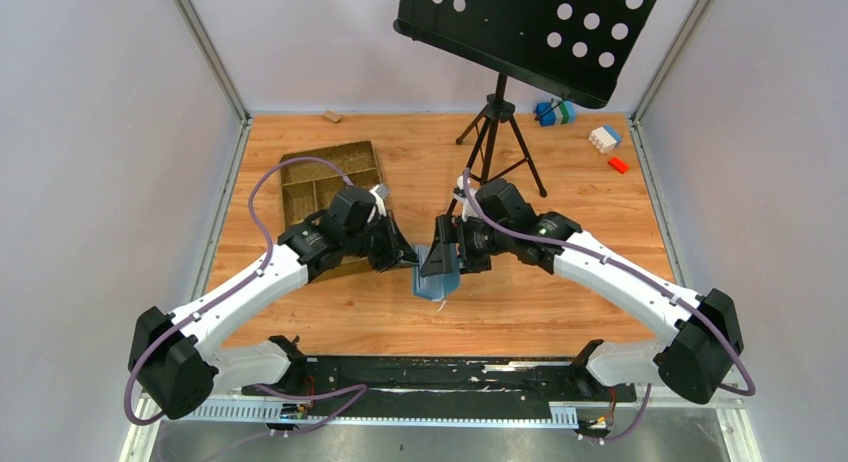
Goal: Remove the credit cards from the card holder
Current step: Remove the credit card from the card holder.
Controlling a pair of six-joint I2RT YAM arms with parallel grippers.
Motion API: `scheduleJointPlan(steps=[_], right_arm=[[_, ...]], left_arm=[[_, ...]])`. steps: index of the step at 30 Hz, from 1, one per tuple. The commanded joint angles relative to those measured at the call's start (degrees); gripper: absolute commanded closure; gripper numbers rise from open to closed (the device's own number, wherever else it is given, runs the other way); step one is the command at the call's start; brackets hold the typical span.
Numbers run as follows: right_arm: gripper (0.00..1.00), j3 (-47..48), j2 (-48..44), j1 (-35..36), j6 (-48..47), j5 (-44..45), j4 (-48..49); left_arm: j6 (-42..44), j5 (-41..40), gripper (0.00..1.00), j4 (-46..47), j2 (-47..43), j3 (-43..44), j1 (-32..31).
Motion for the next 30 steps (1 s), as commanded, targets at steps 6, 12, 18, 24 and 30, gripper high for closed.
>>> scheduleJointPlan(steps=[6, 12, 18, 24, 30], right_arm=[[0.17, 2.04, 3.21, 4.90, -2.04, 4.02, -0.75], [0.32, 3.38, 3.64, 5.93, -2.35, 8.80, -4.88], [0.46, 3.52, 2.19, 4.95, -1.98, 14.91, -10.35], [0.51, 0.09, -1.46, 4.13, 0.54, 14.16, -8.03], [0.63, -3.08, -3.45, 0.86, 2.95, 9.36, -4.79]], left_arm=[[-7.18, 0.53, 1.00, 6.80, -2.89, -3.76, -0.78], [-7.29, -0.62, 1.00, 5.44, -4.65, -4.52, -0.92], [-7.62, -0.75, 1.00, 5.87, -6.07, -5.95, -0.88], [-9.05, -0.14, 1.00, 8.47, -7.98, -8.61, -0.88], [-10.61, 0.65, 1.00, 12.08, -9.94, -10.72, -0.88]])
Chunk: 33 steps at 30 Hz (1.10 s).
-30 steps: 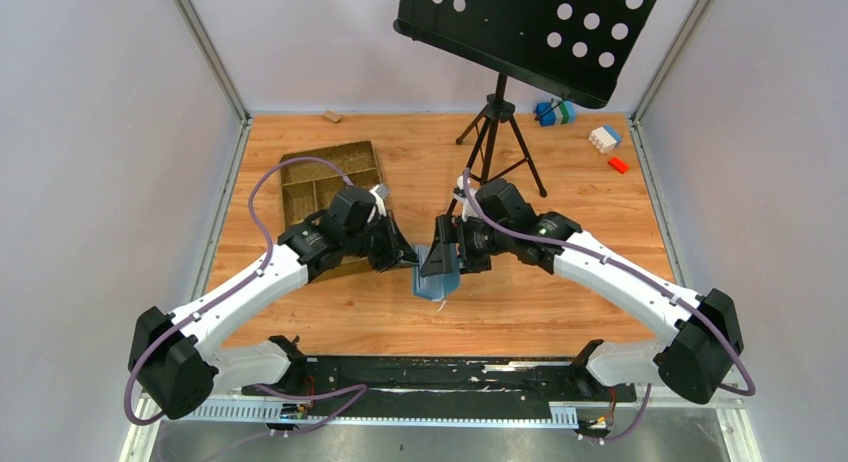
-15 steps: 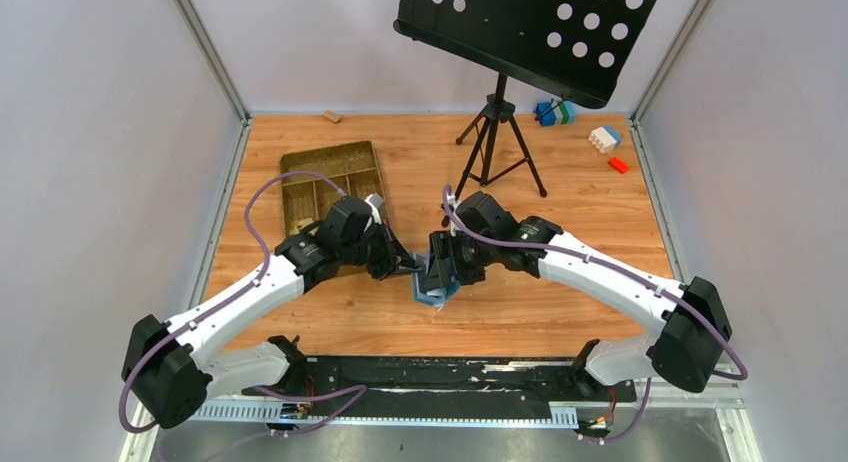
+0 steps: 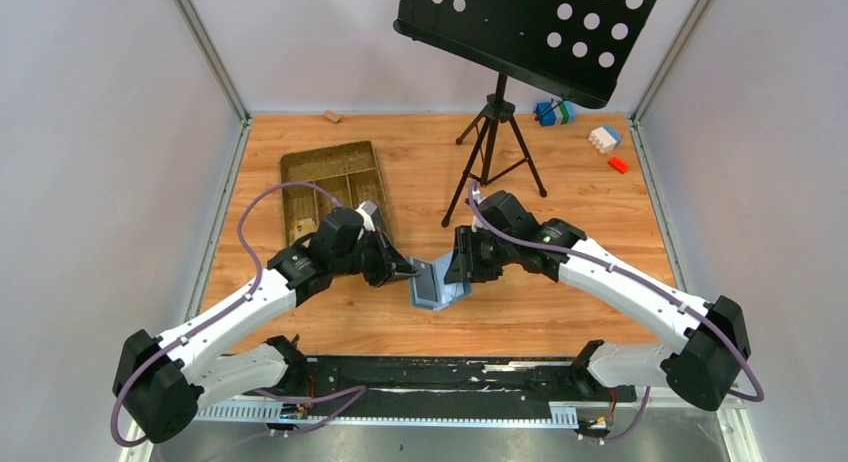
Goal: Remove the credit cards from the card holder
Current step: Remove the credit card from the card holder.
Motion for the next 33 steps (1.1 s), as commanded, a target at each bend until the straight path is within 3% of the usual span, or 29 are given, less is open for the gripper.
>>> scheduleJointPlan(steps=[1, 10, 12, 15, 17, 26, 30, 33], right_arm=[[0.63, -2.71, -1.94, -2.35, 3.19, -3.79, 4.76], [0.60, -9.13, -0.51, -3.86, 6.88, -13.38, 14.88], [0.50, -9.40, -0.72, -3.88, 7.04, -13.52, 15.32], [0.24, -9.19, -1.73, -3.95, 6.87, -12.36, 14.45], [0.20, -9.13, -2.35, -4.26, 6.94, -12.46, 14.25], [0.25, -6.27, -2.49, -6.59, 5.56, -7.70, 8.21], [0.33, -5.90, -3.05, -10.07, 4.61, -4.88, 2.52], [0.36, -8.41, -5.63, -11.35, 5.36, -6.70, 5.77]], left_arm=[[-1.35, 1.19, 1.00, 4.80, -1.94, 0.25, -0.22], [-1.40, 1.19, 1.00, 4.41, -3.91, -1.73, -0.22], [-1.05, 1.14, 1.00, 4.07, -4.05, -1.81, -0.22], [-0.43, 0.46, 1.00, 1.99, -4.15, -1.63, -0.22], [-0.16, -0.31, 1.00, 0.20, -4.02, -1.38, -0.22], [1.71, -0.81, 1.00, -1.96, -2.60, 0.84, -0.22], [1.70, -0.98, 1.00, -1.86, -2.41, 1.30, -0.19], [1.59, -0.52, 1.00, -0.62, -2.24, 1.24, 0.06]])
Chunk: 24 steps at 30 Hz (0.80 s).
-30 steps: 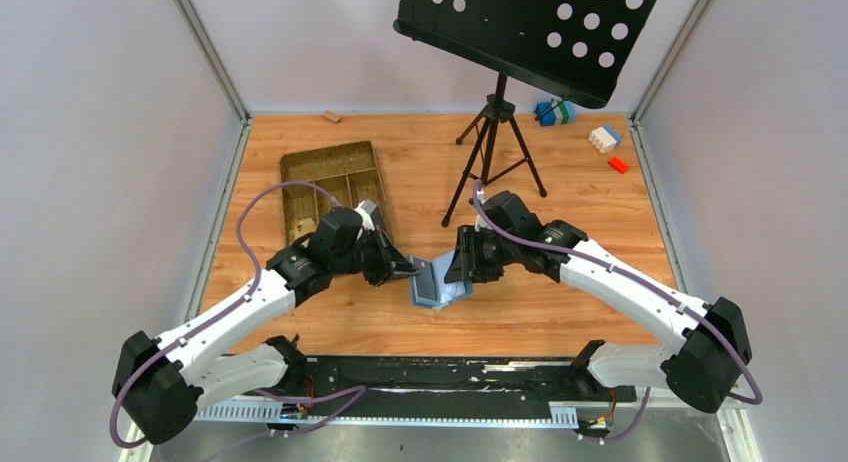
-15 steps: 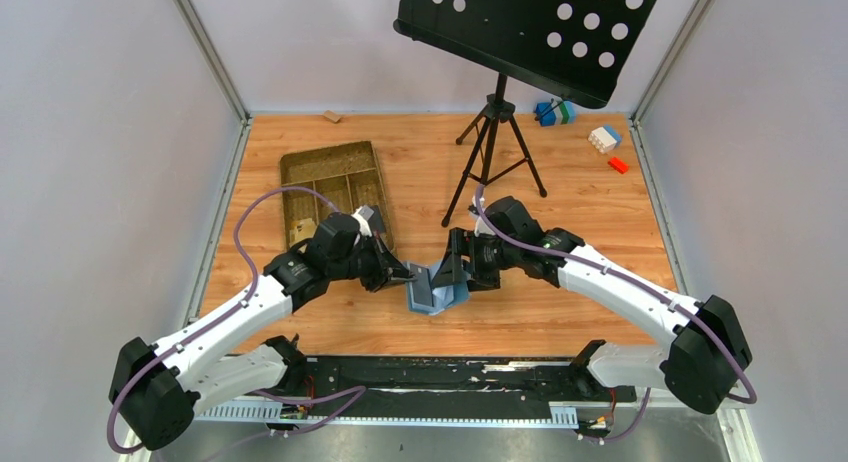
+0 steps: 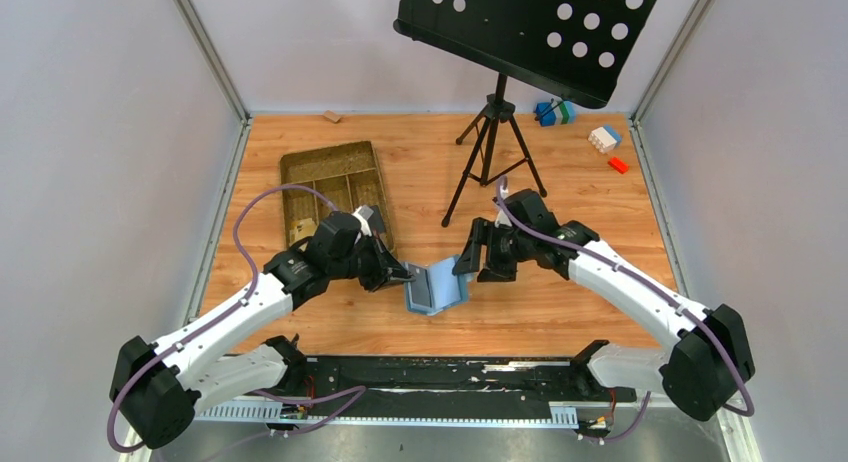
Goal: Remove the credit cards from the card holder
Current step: Remove the credit card from the card holder.
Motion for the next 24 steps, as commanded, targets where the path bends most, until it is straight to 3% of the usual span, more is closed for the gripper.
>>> scheduleJointPlan(steps=[1, 7, 14, 20, 24], right_arm=[[0.36, -0.60, -4.70, -1.48, -0.36, 0.13, 2.05], [0.35, 6.13, -5.47, -1.50, -5.37, 0.72, -2.44], [0.60, 11.81, -9.13, -1.53, -7.98, -3.28, -1.62], [0.66, 11.78, -6.81, -0.76, -6.84, -12.73, 4.71], [0.69, 12.00, -3.29, -0.60, -7.66, -11.93, 1.34]], left_arm=[[0.68, 0.67, 1.00, 2.52, 0.11, 2.35, 0.14], [-0.06, 2.79, 1.00, 8.27, 0.79, 0.90, 0.65], [0.94, 3.25, 1.00, 8.53, 3.54, 1.49, 0.75], [1.03, 4.36, 1.00, 10.87, 5.97, 2.40, 0.75], [-2.03, 8.13, 1.00, 18.94, 7.25, 2.13, 0.82]])
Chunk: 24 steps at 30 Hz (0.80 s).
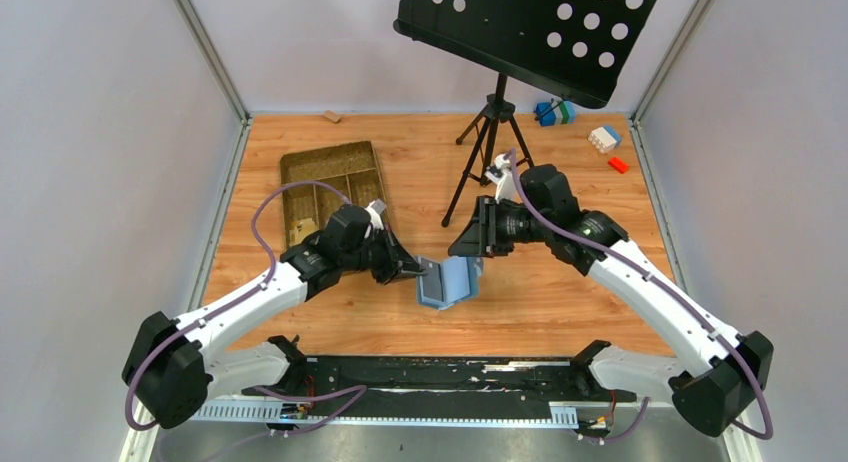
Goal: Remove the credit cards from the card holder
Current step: Remove the credit card from the card holder.
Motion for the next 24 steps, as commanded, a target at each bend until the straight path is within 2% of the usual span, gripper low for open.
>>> scheduleJointPlan(steps=[1, 5, 8, 11, 16, 20, 24], right_arm=[[0.71, 1.54, 4.46, 0.04, -1.76, -1.85, -1.58], [0.72, -1.80, 5.48, -4.11, -0.79, -7.44, -1.30], [0.70, -7.57, 2.52, -9.79, 2.41, -13.45, 4.72], [0.67, -9.62, 1.57, -12.76, 2.62, -17.07, 6.53], [0.64, -10.49, 1.93, -13.49, 2.55, -19.96, 6.73], [0.63, -11.73, 1.24, -13.53, 5.18, -22.85, 10.47], [0.63, -11.49, 1.53, -13.64, 5.29, -22.56, 9.09]], left_arm=[[-2.77, 4.72, 1.00, 11.99, 0.64, 2.11, 0.35], [-4.29, 6.13, 1.00, 15.16, 0.98, 2.21, 0.97], [-9.65, 7.69, 1.00, 22.98, 0.85, -1.05, 1.89], [-14.98, 8.52, 1.00, 31.03, 0.97, -3.87, 2.19], [-16.47, 8.57, 1.00, 33.41, 1.35, -3.14, 2.20], [-18.09, 9.02, 1.00, 36.77, 2.22, -2.70, 2.15], [-19.05, 9.67, 1.00, 39.47, 3.25, -2.38, 2.18]])
